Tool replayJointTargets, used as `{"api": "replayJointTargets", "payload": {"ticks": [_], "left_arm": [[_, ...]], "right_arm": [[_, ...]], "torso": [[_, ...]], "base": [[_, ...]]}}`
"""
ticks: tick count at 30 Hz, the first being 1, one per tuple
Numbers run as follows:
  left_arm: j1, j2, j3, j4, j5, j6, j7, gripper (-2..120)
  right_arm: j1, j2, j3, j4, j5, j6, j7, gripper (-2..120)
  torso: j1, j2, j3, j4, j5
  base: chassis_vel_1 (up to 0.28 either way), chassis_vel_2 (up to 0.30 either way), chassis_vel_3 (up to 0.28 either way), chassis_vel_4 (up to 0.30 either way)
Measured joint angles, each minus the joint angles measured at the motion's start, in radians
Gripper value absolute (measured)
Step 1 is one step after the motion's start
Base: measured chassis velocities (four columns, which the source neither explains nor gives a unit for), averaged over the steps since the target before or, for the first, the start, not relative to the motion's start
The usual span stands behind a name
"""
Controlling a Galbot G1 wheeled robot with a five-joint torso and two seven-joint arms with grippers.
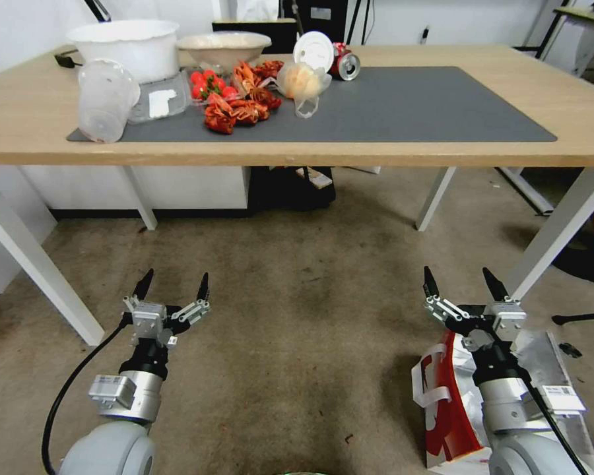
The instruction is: Pick up the food delivery bag from the floor and place it on the table.
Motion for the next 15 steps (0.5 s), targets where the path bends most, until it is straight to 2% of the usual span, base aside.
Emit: {"api": "replayJointTargets", "payload": {"ticks": [15], "left_arm": [[0.004, -0.003, 0.003, -0.003, 0.002, -0.004, 0.000, 100]], "right_arm": [[-0.002, -0.001, 0.002, 0.002, 0.003, 0.001, 0.000, 100]], "torso": [[-0.003, -0.056, -0.054, 0.0000, 0.0000]], "base": [[0.000, 0.000, 0.000, 0.000]]}}
